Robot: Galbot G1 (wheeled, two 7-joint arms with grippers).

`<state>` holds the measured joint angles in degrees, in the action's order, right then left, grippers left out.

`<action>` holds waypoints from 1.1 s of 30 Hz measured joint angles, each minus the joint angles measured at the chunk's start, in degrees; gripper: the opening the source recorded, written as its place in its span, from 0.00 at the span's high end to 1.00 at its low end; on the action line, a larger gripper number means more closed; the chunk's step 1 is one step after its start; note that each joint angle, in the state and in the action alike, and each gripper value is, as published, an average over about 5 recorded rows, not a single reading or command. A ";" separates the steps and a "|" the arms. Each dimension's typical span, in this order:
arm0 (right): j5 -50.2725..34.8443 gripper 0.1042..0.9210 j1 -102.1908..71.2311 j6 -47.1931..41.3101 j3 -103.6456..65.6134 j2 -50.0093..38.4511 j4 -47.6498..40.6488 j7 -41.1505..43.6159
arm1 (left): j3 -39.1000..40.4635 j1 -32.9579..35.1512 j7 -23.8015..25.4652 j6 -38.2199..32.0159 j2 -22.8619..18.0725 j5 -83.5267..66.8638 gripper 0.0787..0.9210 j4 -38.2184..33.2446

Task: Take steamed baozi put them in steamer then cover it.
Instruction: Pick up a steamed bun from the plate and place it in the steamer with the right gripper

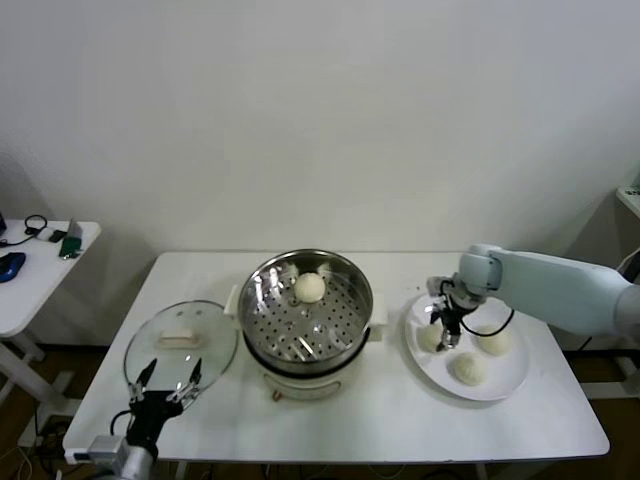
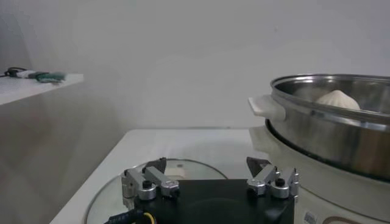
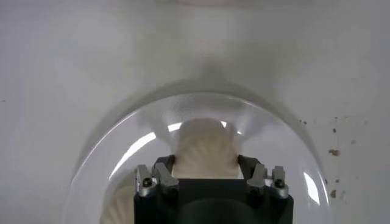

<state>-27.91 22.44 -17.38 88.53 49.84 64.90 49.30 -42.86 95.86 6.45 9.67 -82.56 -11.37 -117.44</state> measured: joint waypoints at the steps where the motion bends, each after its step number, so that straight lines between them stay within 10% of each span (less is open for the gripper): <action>1: -0.12 0.27 0.06 0.01 0.05 0.01 -0.06 0.09 | 0.02 -0.02 -0.01 0.00 -0.03 0.00 0.12 0.00; 33: -16.30 0.34 32.96 2.48 10.24 6.78 8.02 7.77 | -0.07 -1.24 0.12 1.23 0.98 -1.29 0.12 -1.44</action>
<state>-44.21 55.40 -14.90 98.78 56.62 72.92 57.07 -42.93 94.62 6.57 10.89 -81.58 -12.67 -118.88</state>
